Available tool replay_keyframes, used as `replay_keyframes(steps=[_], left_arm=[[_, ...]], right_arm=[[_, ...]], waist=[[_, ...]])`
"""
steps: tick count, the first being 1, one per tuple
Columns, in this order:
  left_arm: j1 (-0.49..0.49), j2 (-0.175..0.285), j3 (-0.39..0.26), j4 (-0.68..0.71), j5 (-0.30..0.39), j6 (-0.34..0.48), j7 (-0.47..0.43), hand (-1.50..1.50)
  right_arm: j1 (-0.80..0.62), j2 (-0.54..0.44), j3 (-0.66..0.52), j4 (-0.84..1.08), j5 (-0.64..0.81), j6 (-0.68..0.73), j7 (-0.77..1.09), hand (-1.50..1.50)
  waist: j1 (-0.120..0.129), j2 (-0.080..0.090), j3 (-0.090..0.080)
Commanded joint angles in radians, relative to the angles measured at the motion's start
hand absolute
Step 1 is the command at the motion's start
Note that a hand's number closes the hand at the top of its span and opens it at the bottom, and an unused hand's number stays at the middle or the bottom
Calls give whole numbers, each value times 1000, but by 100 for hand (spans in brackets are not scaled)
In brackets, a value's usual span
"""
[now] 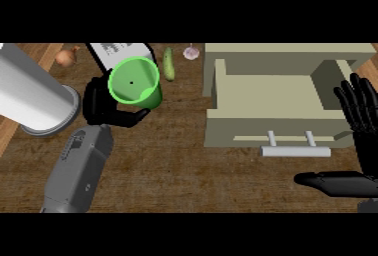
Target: Pick up the cup, place it into the drawer and close the drawer
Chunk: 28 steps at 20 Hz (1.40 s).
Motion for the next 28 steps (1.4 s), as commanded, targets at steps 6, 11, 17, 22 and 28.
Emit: replay_keyframes(steps=[6,11,17,22,28], left_arm=[[-156,-81,-112,-266,-16,166,351,150],[-236,-82,-203,-242,-24,287,411,150],[-460,-83,-248,-5,11,432,392,150],[-579,-83,-279,123,92,490,454,150],[-607,-83,-419,226,233,550,421,150]], right_arm=[[-21,0,-16,-5,-9,-10,20,-150],[68,63,46,-25,42,-20,-43,-150],[-15,-29,-43,29,-34,36,-12,-150],[-37,-10,-22,21,-36,28,-2,-150],[6,-26,-33,35,-19,55,-65,-150]], waist=[[-6,4,0],[-16,5,-1],[-30,11,-1],[-36,12,-1],[-48,13,0]])
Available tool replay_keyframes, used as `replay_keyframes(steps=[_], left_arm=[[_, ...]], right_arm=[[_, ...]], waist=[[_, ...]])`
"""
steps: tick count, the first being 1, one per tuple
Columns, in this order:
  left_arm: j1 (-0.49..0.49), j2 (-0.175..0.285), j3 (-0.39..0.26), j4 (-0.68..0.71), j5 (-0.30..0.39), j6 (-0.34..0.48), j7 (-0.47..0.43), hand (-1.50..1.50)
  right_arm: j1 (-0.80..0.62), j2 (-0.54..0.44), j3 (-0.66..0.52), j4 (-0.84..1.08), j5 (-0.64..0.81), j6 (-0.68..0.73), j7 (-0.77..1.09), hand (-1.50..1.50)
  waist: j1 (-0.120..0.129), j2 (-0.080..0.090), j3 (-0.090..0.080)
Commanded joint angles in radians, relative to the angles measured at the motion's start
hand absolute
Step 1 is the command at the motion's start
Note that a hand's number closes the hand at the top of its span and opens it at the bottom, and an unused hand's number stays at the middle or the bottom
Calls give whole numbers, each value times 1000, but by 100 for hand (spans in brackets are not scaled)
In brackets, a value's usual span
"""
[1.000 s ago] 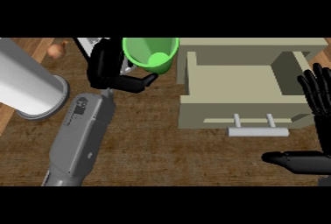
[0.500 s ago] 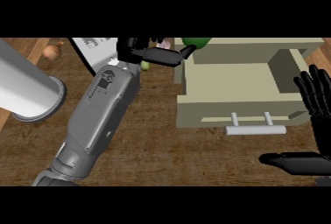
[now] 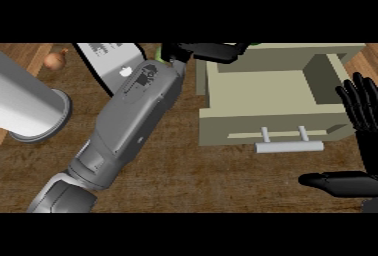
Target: Pick up the cup, place it into the drawer and close the drawer
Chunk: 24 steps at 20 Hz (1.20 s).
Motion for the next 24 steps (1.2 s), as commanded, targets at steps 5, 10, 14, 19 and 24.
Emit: replay_keyframes(steps=[5,10,14,19,24], left_arm=[[-41,0,-150,149,128,14,-61,150],[-84,0,-245,218,193,97,-30,150],[-48,0,-365,237,192,122,-27,150],[-103,0,-414,289,219,86,41,-150],[-67,0,-552,219,217,220,99,-150]], right_arm=[[-27,-21,-18,14,-23,21,3,-150],[-71,-21,-19,23,-20,5,20,-150],[-27,-10,-4,-12,-15,12,14,-150],[-82,-31,-31,91,-33,30,-20,-150],[-36,3,21,16,-5,20,-7,-150]], waist=[[-6,2,0],[-22,6,0],[-42,8,1],[-44,14,1],[-60,10,1]])
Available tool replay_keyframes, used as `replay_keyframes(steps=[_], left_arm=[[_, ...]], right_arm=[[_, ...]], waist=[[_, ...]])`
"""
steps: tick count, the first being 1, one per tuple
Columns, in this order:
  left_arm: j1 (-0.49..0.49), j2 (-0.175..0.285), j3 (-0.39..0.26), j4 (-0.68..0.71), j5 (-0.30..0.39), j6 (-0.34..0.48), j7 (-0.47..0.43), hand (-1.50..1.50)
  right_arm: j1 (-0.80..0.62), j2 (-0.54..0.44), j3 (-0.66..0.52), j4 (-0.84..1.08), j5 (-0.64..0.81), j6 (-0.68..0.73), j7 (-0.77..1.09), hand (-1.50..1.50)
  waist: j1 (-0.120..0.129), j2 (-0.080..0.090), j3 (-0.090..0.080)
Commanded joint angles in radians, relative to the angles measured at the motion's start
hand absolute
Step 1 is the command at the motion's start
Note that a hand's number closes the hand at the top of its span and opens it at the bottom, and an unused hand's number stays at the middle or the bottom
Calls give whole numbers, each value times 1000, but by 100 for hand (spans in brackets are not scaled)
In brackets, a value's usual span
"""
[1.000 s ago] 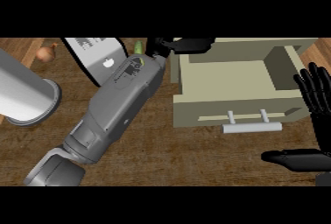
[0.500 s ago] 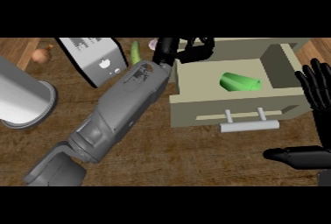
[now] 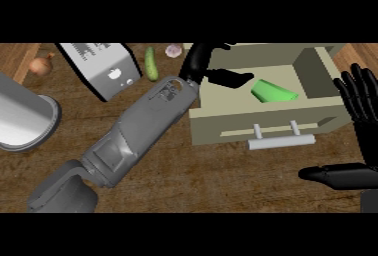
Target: Pick up the cup, place it into the drawer and close the drawer
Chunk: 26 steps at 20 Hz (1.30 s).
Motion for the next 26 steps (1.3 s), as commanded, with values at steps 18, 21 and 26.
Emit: replay_keyframes(steps=[18,21,26], left_arm=[[-24,28,52,-133,127,72,-89,-150],[18,59,71,-247,121,104,-61,-150],[96,177,93,-356,116,68,6,-150]], right_arm=[[79,-128,31,-141,-86,220,63,150],[103,-134,44,-141,-27,222,63,150],[141,-98,130,-214,178,148,81,150]], waist=[[78,-18,-1],[95,-23,-2],[104,-26,-2]])
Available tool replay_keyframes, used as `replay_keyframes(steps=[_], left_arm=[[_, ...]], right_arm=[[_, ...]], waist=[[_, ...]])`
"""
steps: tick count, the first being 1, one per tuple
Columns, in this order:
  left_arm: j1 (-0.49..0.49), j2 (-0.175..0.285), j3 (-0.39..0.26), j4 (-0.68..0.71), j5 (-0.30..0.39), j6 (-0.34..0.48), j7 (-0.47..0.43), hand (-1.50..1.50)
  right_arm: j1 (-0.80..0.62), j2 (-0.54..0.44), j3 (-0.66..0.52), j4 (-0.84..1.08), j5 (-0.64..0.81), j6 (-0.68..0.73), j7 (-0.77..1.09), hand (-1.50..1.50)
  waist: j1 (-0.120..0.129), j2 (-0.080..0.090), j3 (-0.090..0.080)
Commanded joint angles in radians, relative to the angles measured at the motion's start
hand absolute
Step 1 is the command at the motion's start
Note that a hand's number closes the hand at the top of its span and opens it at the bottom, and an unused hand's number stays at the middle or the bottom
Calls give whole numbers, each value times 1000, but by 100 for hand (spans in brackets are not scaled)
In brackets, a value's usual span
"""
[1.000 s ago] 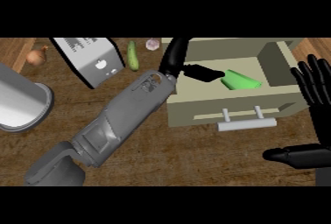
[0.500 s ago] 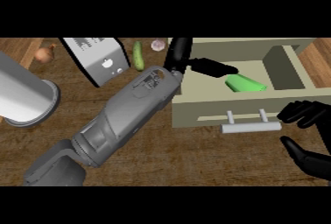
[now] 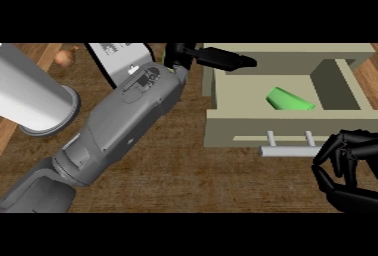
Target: Pick up the cup, place it into the drawer and close the drawer
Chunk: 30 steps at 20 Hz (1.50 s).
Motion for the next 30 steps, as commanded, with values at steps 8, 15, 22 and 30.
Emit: replay_keyframes(steps=[8,15,22,30], left_arm=[[275,200,52,-353,-26,-9,64,-150],[428,317,103,-519,13,-77,108,-150],[581,386,151,-597,26,-146,64,-150],[722,482,247,-679,45,-275,58,-150]], right_arm=[[-78,69,149,128,369,-155,-19,150],[-114,-11,259,303,635,-202,-120,150],[-297,40,369,663,898,-371,-153,150],[-552,101,251,1166,895,-519,-327,150]], waist=[[26,0,0],[36,2,0],[57,9,1],[39,13,2]])
